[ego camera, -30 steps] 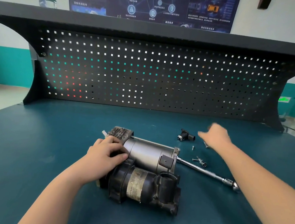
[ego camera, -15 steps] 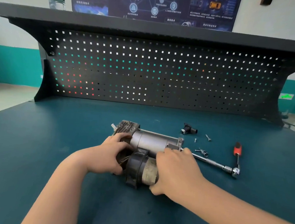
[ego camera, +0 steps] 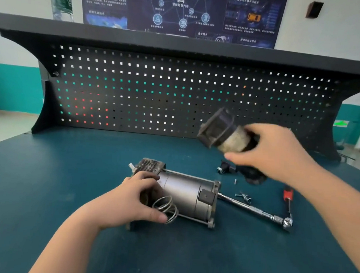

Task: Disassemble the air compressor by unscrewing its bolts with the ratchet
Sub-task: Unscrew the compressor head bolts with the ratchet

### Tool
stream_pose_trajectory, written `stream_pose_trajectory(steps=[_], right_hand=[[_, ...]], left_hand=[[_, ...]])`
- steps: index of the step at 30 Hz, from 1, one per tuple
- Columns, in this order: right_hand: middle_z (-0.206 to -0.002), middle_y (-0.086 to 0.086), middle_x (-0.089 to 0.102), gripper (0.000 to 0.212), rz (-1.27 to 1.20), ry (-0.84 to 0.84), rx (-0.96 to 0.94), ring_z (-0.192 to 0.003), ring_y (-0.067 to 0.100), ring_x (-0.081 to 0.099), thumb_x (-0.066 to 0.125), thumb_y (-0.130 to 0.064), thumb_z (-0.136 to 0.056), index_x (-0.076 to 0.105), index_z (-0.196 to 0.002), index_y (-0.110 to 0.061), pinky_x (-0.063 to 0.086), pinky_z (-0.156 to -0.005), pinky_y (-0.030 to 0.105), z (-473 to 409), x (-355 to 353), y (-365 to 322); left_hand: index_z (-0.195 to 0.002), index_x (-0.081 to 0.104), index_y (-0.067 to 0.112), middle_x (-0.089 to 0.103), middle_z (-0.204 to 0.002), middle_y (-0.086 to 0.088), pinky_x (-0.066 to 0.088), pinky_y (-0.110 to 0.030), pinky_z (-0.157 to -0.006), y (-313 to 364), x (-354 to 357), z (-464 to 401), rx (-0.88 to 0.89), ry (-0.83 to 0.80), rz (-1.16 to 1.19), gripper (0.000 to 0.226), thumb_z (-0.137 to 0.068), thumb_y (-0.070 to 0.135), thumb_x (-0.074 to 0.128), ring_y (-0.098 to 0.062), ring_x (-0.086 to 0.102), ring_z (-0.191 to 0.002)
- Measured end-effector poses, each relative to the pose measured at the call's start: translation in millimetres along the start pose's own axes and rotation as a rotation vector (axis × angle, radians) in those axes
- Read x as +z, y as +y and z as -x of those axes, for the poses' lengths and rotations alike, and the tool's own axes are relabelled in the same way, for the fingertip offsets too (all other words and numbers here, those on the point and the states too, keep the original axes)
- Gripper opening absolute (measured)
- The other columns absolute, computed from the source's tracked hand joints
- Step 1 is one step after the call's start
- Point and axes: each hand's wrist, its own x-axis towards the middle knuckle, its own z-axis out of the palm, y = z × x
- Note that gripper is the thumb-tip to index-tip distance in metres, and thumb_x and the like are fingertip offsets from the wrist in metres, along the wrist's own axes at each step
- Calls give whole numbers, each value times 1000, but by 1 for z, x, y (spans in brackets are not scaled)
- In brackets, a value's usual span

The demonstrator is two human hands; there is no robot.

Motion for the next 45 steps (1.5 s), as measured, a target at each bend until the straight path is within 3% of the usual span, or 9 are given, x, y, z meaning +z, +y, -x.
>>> stream_pose_trajectory(steps=[5,14,19,22,26,30,35,40,45], right_hand=[[-105,-6,67,59,355,-125,-33,-98,22,58,73,-57,-63,62,-111,-25,38,-87,42,-115,78,23],[-114,-4,64,66,415,-412,-42,-115,22,52,78,-53,-64,57,-121,-26,34,-85,41,-160,218,40],[-148,0,37,80,307,-462,-19,-141,27,19,64,-61,-77,38,-142,-23,21,-106,52,-150,186,14],[-122,-2,61,55,-337,-353,21,-110,15,58,58,-66,-79,57,-119,-29,44,-88,35,-111,135,-37],[-85,-3,74,18,-669,-783,-111,-71,10,70,72,-42,-78,71,-90,-29,54,-60,20,-38,88,-72],[-84,11,72,16,-871,-499,117,-67,15,69,61,0,-88,72,-84,-11,58,-61,25,-43,83,-57],[-68,16,60,17,-263,-368,434,-52,25,55,54,-8,-90,60,-75,-4,47,-49,28,-91,120,19],[-67,5,46,30,-130,-425,480,-55,15,42,50,-8,-91,40,-63,-14,39,-51,23,-104,167,39],[-60,9,54,24,-192,-517,580,-47,17,52,51,-7,-92,46,-68,-6,38,-41,21,-102,187,39]], left_hand=[[-90,60,41,68,-92,3,46,-23,-71,8,2,-5,-3,196,296,45,-52,54,81,-13,62,-78],[-86,62,38,72,-94,10,46,-8,-72,7,14,-20,103,461,602,34,-60,29,82,-4,68,-89],[-86,59,39,70,-91,17,45,-7,-71,9,21,-22,61,594,479,39,-67,15,82,0,66,-85],[-88,58,38,67,-87,23,40,-2,-68,14,24,-20,59,691,370,37,-66,22,82,7,63,-82],[-88,56,42,66,-86,23,41,-2,-65,23,27,-18,69,771,355,34,-68,29,81,8,62,-80],[-109,51,41,60,-104,22,40,-3,-77,19,29,-18,25,770,368,47,-71,35,78,9,58,-97],[-126,47,28,46,-130,8,34,-38,-103,-8,19,-22,-237,797,80,52,-83,56,53,-14,45,-121],[-145,21,27,20,-150,5,35,-33,-101,-17,29,-26,-298,475,20,104,-60,80,49,-18,35,-133],[-143,26,32,26,-151,8,36,-30,-98,-28,26,-32,-272,477,-16,102,-58,73,62,-16,38,-131]])
